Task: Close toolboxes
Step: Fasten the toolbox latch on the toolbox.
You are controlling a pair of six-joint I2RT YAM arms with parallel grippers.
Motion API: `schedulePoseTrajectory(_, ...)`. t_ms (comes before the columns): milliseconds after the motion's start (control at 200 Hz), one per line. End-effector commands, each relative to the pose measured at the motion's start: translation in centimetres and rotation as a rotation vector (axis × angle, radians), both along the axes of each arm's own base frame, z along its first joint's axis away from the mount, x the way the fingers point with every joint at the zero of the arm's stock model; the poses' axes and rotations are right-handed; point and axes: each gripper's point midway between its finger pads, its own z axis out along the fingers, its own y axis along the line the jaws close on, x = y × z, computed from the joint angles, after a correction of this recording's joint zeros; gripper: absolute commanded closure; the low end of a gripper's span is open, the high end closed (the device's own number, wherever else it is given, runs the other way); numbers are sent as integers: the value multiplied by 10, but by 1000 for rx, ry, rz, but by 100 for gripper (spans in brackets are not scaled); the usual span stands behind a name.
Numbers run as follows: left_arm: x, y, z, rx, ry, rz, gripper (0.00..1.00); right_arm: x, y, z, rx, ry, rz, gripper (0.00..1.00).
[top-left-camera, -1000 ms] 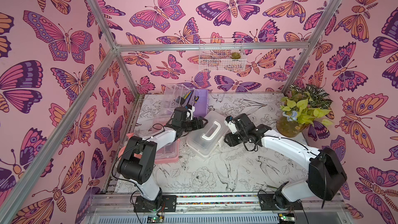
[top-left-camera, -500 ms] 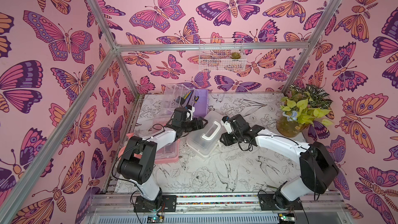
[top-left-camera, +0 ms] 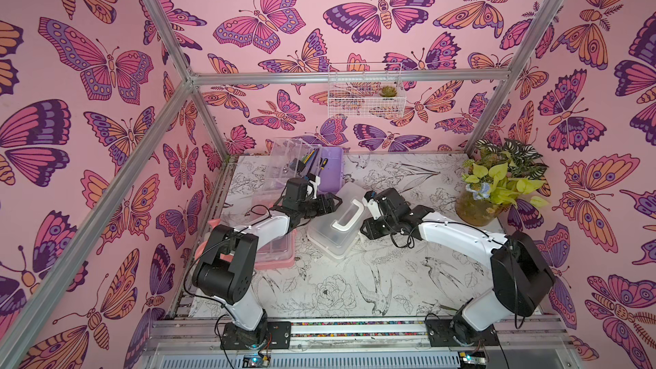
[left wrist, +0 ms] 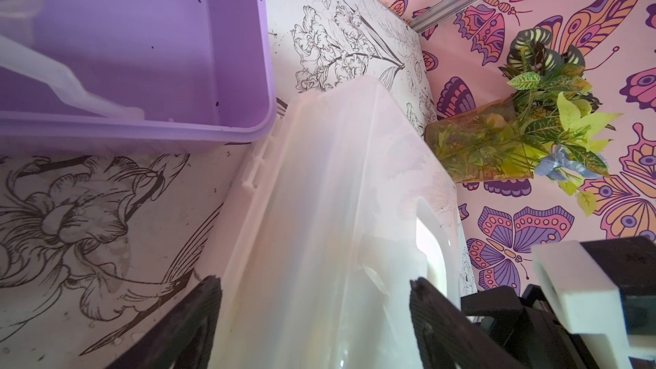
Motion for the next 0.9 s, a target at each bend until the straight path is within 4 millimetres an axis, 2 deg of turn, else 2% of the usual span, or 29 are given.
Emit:
schedulePoseTrajectory(0,-6,3,-16,11,51,-5,15,-3,5,-7,17,41,-34,53)
schedulePoseTrajectory(160,-9,1,-23,2,79,-20,15,-5,11,-10,98,81,-80,50)
schedulePoseTrajectory(375,-20,-1,-39,-23,150,-26,16,2,14,-17,251,108,-161,51)
schedulePoseTrajectory(706,-46,-5,-62,-46,262,-32,19,7,13,-17,390,77,-182,53)
schedulePoseTrajectory(891,-59,-11,-73,-52,315,-55,21,9,22,-15,449,68,-152,54)
